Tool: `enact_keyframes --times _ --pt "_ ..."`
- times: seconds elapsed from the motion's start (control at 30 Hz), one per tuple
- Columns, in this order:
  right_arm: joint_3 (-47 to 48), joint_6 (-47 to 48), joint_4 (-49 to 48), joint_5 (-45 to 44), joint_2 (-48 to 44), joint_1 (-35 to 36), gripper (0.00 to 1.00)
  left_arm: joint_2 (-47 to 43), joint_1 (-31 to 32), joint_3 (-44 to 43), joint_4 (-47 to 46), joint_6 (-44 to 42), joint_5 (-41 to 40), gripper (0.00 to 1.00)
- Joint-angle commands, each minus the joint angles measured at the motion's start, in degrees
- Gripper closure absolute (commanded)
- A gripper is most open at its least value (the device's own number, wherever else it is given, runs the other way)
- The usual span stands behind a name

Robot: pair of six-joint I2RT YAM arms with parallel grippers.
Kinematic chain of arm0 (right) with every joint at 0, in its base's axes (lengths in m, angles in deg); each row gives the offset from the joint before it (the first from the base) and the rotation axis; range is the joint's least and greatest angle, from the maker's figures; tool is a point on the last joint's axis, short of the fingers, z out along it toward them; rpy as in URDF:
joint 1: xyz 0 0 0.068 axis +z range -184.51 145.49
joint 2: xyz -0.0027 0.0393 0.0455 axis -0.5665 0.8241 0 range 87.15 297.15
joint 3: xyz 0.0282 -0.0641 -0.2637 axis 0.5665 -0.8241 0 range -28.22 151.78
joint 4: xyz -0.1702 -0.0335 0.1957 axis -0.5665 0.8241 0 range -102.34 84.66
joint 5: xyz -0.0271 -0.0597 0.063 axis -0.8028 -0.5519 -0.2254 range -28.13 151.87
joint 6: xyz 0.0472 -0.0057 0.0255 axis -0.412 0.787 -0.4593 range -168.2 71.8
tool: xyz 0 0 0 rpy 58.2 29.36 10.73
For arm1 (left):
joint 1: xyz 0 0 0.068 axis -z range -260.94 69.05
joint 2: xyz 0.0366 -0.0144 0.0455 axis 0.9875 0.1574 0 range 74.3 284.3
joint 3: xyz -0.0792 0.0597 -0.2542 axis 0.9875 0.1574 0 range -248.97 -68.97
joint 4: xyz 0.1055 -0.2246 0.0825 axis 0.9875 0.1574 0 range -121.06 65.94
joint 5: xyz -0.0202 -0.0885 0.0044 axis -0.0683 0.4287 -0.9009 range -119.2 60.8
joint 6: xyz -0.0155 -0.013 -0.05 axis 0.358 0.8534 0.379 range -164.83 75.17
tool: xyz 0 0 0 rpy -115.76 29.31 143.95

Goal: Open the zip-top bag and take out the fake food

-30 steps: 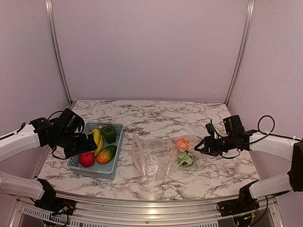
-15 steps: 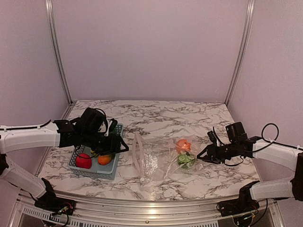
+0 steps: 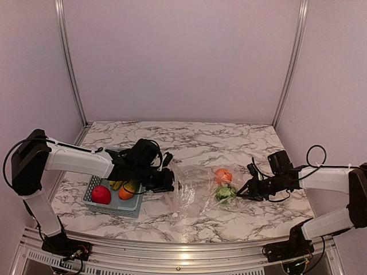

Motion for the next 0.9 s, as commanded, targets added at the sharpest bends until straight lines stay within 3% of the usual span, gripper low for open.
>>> enact_keyframes --times 0.0,0.13,0.37,0.63,0.87 --pt "-1.1 2.1 -3.0 -0.6 3.2 -0.5 0.69 5.9 0.9 -6.6 -3.4 -0.8 1.9 0.60" --pt "-0.6 3.3 -4.5 -0.8 7.0 -0.5 0.71 11.7 2.3 -11.7 -4.8 -1.5 4.5 0.59" --pt "0.8 4.1 -6.9 0.1 12.2 -0.5 0.78 19.1 3.0 -17.3 -8.5 -1.9 7.9 0.49" --pt "2.7 7.8 -7.0 2.4 17.8 -0.4 1.00 24.9 3.5 -22.3 -11.6 -2.3 9.0 0.37" --pt "5.4 10.7 -5.6 3.5 20.9 0.9 1.00 28.8 3.9 -27.2 -12.4 -3.2 10.4 0.33"
